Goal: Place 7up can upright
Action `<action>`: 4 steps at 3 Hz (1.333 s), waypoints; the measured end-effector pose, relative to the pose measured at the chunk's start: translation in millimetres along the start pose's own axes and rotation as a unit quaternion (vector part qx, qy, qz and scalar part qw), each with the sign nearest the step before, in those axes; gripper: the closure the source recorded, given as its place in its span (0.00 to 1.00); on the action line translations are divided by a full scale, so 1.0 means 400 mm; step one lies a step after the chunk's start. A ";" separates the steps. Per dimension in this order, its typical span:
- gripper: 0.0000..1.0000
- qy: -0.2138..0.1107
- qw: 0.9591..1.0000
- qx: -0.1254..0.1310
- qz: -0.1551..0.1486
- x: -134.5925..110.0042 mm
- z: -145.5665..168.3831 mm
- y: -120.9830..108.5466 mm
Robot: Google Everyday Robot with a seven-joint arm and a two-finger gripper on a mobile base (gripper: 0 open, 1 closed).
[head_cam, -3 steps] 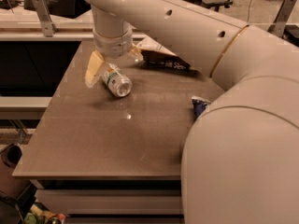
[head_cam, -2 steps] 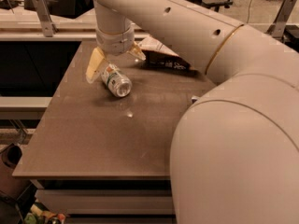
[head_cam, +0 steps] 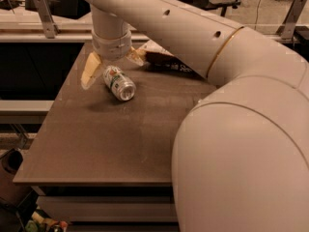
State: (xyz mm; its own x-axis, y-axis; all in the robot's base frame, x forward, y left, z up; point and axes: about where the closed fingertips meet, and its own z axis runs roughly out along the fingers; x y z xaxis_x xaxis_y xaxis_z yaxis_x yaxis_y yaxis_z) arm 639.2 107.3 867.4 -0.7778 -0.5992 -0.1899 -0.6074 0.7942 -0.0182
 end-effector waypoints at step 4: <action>0.41 0.048 0.997 0.018 -0.056 0.006 0.072 0.035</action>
Offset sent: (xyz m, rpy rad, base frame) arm -0.0108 -0.0010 -0.0248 -0.1017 0.0617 0.0661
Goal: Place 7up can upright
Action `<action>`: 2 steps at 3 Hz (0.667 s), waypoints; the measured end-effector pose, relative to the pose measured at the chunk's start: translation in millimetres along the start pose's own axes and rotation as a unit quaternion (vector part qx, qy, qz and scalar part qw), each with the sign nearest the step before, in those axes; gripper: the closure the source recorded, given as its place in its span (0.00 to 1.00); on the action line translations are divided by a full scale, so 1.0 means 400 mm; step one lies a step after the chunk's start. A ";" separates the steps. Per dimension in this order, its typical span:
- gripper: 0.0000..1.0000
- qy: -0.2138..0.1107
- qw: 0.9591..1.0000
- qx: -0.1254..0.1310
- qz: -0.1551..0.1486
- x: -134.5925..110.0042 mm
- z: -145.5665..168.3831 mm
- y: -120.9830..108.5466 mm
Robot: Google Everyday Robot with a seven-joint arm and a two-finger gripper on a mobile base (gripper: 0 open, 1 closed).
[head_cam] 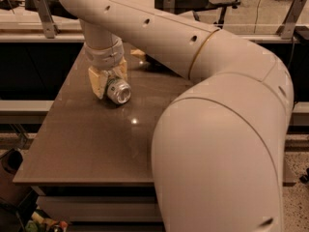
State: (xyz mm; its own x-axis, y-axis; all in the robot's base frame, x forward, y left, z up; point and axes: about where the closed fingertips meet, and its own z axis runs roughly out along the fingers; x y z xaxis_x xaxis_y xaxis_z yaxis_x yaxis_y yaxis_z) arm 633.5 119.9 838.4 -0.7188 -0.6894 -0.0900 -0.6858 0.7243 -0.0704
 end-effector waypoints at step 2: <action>0.87 -0.009 1.000 -0.002 0.000 -0.015 0.010 0.003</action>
Offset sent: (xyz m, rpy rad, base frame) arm 0.0020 0.0022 -0.0013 0.0078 -0.0055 0.0002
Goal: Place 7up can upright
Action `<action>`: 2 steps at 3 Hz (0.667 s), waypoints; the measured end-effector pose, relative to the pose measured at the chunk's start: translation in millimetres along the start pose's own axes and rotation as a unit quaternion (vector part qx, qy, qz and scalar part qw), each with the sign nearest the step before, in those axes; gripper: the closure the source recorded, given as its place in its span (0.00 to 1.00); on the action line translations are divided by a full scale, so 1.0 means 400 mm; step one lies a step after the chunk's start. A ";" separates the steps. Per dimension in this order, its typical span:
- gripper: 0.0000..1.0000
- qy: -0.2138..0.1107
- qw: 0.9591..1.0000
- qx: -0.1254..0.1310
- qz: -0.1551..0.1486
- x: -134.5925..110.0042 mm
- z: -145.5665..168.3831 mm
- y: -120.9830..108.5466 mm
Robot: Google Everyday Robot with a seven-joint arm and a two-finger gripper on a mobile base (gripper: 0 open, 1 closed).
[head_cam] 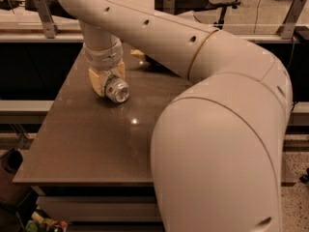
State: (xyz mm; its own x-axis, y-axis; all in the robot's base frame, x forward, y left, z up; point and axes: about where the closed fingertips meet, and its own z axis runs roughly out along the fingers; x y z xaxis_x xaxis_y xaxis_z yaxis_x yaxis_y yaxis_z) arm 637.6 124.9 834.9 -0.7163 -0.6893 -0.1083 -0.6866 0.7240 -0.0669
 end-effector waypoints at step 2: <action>1.00 -0.004 1.000 -0.001 0.000 -0.007 0.007 0.001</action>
Offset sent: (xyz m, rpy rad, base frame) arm 0.0014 0.0019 -0.0016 0.0046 -0.0033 0.0014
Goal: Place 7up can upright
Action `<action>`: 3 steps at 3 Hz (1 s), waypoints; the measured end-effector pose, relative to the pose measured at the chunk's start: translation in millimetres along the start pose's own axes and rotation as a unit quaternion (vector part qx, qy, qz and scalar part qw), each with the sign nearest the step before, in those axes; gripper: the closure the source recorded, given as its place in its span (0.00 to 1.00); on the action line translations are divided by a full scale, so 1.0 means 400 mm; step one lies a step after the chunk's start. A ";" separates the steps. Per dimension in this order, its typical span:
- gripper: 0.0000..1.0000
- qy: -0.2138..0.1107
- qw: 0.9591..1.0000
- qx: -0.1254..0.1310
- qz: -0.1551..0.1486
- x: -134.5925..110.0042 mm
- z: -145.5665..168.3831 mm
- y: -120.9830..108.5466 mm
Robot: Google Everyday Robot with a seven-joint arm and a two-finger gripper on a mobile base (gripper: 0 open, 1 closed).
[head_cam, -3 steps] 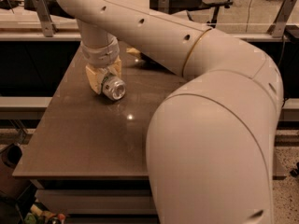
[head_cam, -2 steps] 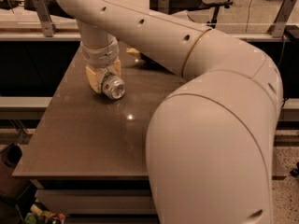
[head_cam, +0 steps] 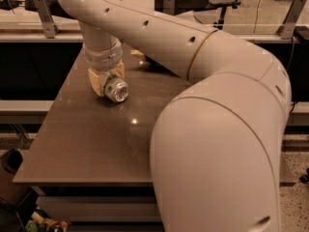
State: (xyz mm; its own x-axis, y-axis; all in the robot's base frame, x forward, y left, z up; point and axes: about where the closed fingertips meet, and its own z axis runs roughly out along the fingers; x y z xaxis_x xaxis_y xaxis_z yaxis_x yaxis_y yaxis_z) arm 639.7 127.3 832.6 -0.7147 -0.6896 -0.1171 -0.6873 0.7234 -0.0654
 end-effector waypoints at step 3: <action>1.00 -0.077 0.996 -0.015 0.030 0.093 -0.057 -0.124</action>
Offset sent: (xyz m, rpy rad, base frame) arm 0.0042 -0.0733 0.0274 0.1650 -0.0970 -0.0439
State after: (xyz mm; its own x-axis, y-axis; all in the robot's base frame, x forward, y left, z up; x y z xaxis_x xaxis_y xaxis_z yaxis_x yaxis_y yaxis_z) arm 644.3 64.8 854.1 -0.7275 -0.6305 -0.2705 -0.6497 0.7599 -0.0237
